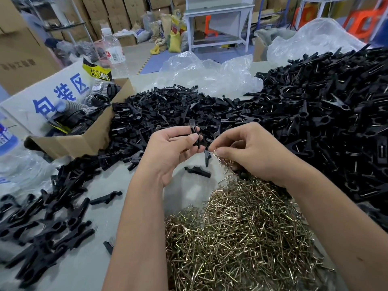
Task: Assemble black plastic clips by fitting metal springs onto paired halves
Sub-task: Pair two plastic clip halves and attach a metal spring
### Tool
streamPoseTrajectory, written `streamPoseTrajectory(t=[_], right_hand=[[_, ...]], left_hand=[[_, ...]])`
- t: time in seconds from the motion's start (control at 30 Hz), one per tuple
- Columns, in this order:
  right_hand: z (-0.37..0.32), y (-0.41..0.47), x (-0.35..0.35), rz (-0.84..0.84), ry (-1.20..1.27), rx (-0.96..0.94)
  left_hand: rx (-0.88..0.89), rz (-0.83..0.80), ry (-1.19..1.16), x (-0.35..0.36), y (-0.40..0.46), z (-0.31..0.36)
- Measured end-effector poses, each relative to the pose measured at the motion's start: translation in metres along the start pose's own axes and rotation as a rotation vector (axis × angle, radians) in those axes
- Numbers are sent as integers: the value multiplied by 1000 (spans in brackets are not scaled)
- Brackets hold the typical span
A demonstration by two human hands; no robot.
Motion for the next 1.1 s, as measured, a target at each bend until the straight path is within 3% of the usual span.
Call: streamPoseTrajectory(t=[0.27,0.47,0.6,0.77,1.1], right_hand=[[8,0,-10,173,90,29],[22,-6,-22,481,447,169],[25,-9,-19,559,572,212],[23,-9,-10,525,396,220],[24,-16,2,779,455,316]], left_hand=[[59,-71,26,4,-3,3],[269,63,384,3,-6,12],[362,33,472,14,-8,14],[430,1,556,23,-9,13],[490,9,579,29,-13,17]])
Point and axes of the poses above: each hand's wrist, its own y-axis towards the middle knuckle, its own x-axis out of the palm, z = x × y, the point moved 6 cm from there along y, towards the middle knuckle, and after that the axes turned 14 degrees about -x, right-handed, at the moved point
